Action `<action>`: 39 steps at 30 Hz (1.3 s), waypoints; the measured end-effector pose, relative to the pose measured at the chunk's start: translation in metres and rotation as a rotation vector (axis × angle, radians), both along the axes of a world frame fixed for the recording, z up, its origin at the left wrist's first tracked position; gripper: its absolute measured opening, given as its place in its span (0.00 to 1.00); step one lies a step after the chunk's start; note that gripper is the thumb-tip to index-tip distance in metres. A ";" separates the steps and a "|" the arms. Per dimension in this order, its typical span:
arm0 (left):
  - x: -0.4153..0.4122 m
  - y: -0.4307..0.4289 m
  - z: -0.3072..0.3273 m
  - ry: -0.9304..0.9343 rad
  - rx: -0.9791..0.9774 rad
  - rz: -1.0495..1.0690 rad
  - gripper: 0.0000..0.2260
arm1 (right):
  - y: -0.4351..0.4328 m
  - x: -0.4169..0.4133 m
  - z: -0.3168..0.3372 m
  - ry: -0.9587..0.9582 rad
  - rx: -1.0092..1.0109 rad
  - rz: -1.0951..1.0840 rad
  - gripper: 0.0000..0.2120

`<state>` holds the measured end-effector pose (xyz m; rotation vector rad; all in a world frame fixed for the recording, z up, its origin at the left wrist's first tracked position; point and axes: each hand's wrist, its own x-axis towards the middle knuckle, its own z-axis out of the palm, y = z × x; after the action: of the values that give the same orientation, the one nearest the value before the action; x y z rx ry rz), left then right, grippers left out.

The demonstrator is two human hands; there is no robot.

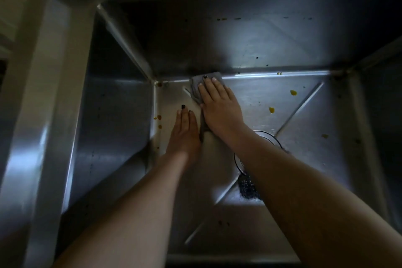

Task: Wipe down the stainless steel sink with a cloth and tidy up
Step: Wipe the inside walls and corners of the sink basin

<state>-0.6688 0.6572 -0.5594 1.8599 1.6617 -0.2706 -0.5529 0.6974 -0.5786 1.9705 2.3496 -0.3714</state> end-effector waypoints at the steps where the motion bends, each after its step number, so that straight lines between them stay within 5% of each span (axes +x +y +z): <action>1: 0.000 0.000 0.000 0.004 0.000 0.002 0.24 | -0.002 0.002 0.001 0.009 -0.001 -0.047 0.27; 10: -0.002 0.001 -0.004 -0.020 -0.015 0.024 0.27 | -0.052 0.018 0.007 0.043 -0.101 -0.297 0.27; 18: -0.004 0.005 -0.003 -0.104 -0.069 0.081 0.25 | -0.027 -0.007 0.006 -0.003 -0.082 0.066 0.28; 23: -0.008 0.001 -0.007 -0.047 -0.011 -0.022 0.29 | 0.000 0.006 -0.002 -0.040 -0.038 0.101 0.28; 32: -0.008 0.001 -0.011 -0.070 0.029 0.009 0.29 | -0.022 0.059 0.000 0.047 0.042 -0.166 0.24; 39: -0.008 0.000 -0.015 -0.067 0.069 -0.002 0.29 | -0.054 0.040 0.005 -0.001 -0.090 -0.200 0.27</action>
<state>-0.6770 0.6574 -0.5739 1.9002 1.6427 -0.1515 -0.5130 0.6437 -0.5736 2.1671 2.1000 -0.4771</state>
